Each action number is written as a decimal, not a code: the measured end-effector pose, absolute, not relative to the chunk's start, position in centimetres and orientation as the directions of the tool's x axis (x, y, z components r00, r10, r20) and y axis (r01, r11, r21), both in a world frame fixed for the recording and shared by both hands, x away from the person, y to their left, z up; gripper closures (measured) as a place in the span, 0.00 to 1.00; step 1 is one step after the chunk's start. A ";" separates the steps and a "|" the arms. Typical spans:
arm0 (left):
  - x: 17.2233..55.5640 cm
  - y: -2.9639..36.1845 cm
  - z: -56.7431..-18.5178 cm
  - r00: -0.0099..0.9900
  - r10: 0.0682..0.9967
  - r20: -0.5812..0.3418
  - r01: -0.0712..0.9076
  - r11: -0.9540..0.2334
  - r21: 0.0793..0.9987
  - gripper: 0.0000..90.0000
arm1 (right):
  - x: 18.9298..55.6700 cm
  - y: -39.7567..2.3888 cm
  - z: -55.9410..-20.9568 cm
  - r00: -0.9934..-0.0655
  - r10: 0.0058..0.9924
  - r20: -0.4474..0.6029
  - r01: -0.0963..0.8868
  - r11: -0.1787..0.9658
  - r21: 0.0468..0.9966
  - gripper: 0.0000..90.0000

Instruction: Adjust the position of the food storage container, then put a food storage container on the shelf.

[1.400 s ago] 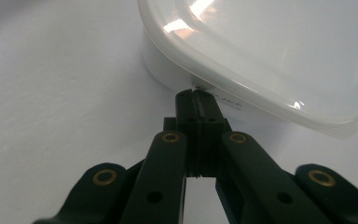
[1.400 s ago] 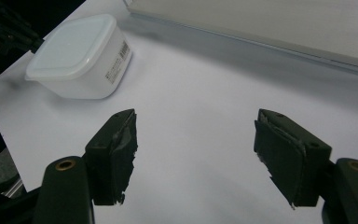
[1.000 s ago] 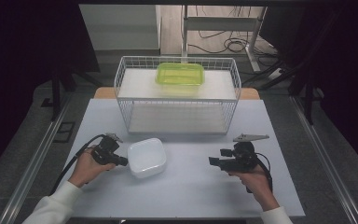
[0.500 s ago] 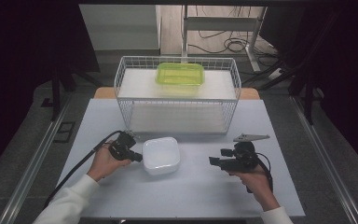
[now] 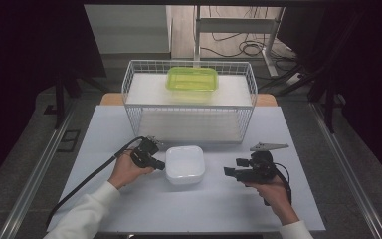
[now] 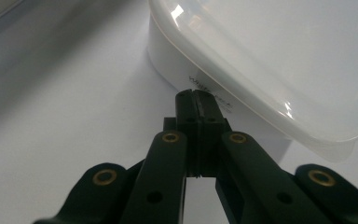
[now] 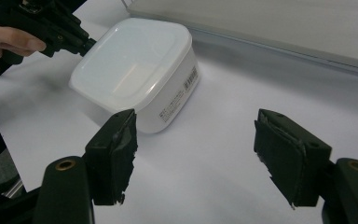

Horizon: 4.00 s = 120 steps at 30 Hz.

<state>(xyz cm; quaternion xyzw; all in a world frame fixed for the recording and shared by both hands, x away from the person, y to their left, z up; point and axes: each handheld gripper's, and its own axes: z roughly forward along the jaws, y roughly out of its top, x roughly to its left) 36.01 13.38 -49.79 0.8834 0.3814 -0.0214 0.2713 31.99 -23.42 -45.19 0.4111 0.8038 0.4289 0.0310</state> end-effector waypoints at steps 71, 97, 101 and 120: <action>32.5 17.2 -46.7 0.441 0.701 -0.560 0.805 -0.034 0.592 0.42 | 35.2 -19.8 -45.5 -0.618 0.686 0.385 0.705 0.265 0.658 0.39; 33.9 16.5 -49.3 0.426 0.648 -0.632 0.851 -0.051 0.522 0.44 | 38.2 -17.5 -48.5 -0.578 0.627 0.523 0.783 0.244 0.572 0.49; 33.9 16.4 -49.7 0.411 0.635 -0.654 0.862 -0.038 0.505 0.45 | 38.4 -17.6 -48.6 -0.565 0.620 0.544 0.794 0.229 0.564 0.51; 34.1 16.1 -50.9 0.362 0.569 -0.738 0.899 -0.003 0.438 0.73 | 38.4 -17.2 -49.6 -0.499 0.573 0.650 0.851 0.184 0.492 0.72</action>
